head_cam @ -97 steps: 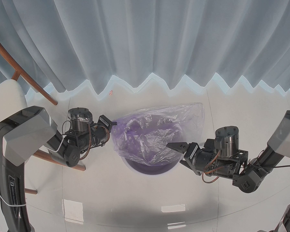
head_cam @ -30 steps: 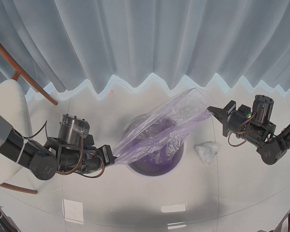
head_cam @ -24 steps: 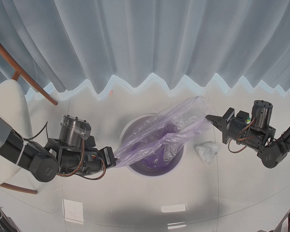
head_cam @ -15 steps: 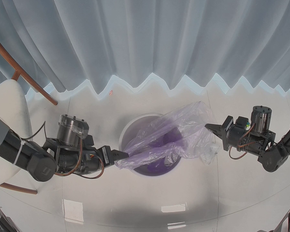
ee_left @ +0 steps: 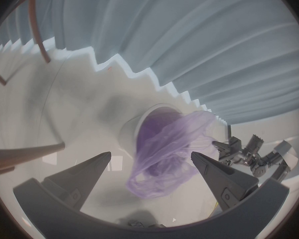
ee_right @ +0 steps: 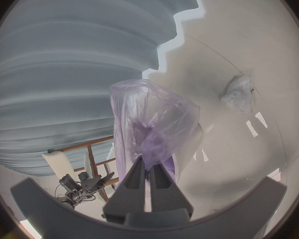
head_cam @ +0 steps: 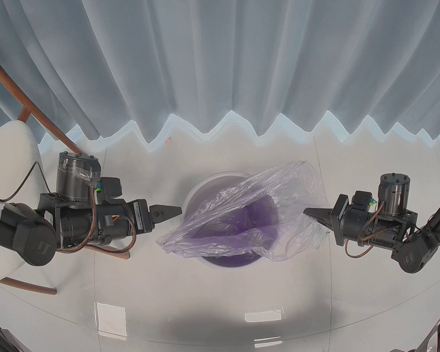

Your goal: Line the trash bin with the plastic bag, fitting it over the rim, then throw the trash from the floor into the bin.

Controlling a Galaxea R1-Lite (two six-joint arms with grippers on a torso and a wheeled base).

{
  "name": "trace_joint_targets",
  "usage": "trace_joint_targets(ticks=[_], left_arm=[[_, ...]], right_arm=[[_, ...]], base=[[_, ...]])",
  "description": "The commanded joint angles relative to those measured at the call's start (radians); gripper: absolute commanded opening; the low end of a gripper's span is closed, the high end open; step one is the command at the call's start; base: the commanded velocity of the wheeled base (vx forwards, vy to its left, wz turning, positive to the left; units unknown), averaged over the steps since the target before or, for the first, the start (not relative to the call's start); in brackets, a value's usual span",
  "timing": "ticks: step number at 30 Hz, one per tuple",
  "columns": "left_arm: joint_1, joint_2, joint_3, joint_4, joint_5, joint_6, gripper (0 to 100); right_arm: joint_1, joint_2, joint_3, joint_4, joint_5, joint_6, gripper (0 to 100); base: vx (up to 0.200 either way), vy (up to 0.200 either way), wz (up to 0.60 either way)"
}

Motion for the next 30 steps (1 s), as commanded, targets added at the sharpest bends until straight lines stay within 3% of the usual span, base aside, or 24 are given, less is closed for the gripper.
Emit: trace_joint_targets(ticks=[1,4,5,7,10,15,21,25,30], left_arm=[[-0.034,-0.055,0.011,-0.035,-0.008,0.032,100],[-0.040,0.016,-0.090,-0.015,-0.009,0.232,100],[-0.040,0.016,-0.090,-0.015,-0.009,0.232,100],[-0.042,0.088,-0.140,0.021,0.006,0.398,100],[-0.045,0.128,-0.151,0.044,0.044,0.525,100],[-0.088,0.145,-0.182,0.044,0.070,0.580,100],[-0.154,0.214,-0.285,0.045,0.081,0.720,100],[-0.177,0.263,-0.325,0.041,0.141,0.764,100],[-0.203,0.346,-0.383,0.039,0.159,0.835,100]], right_arm=[[0.027,-0.012,0.014,-0.001,0.001,-0.007,0],[0.036,-0.015,0.021,-0.003,0.001,-0.016,0],[0.036,-0.015,0.021,-0.003,0.001,-0.016,0],[0.047,-0.015,0.022,-0.003,0.001,-0.018,0],[0.056,-0.014,0.028,-0.005,0.001,-0.018,0],[0.067,-0.017,0.036,-0.008,0.001,-0.019,0],[0.086,-0.014,0.042,-0.009,0.001,-0.025,0],[0.089,-0.023,0.044,-0.008,-0.001,-0.025,0],[0.089,-0.031,0.045,-0.006,0.001,-0.025,0]], base=[[0.000,0.000,0.00],[0.000,0.000,0.00],[0.000,0.000,0.00],[0.000,0.000,0.00],[0.000,0.000,0.00],[0.000,0.000,0.00],[0.000,0.000,0.00],[0.000,0.000,0.00],[0.000,0.000,0.00]])
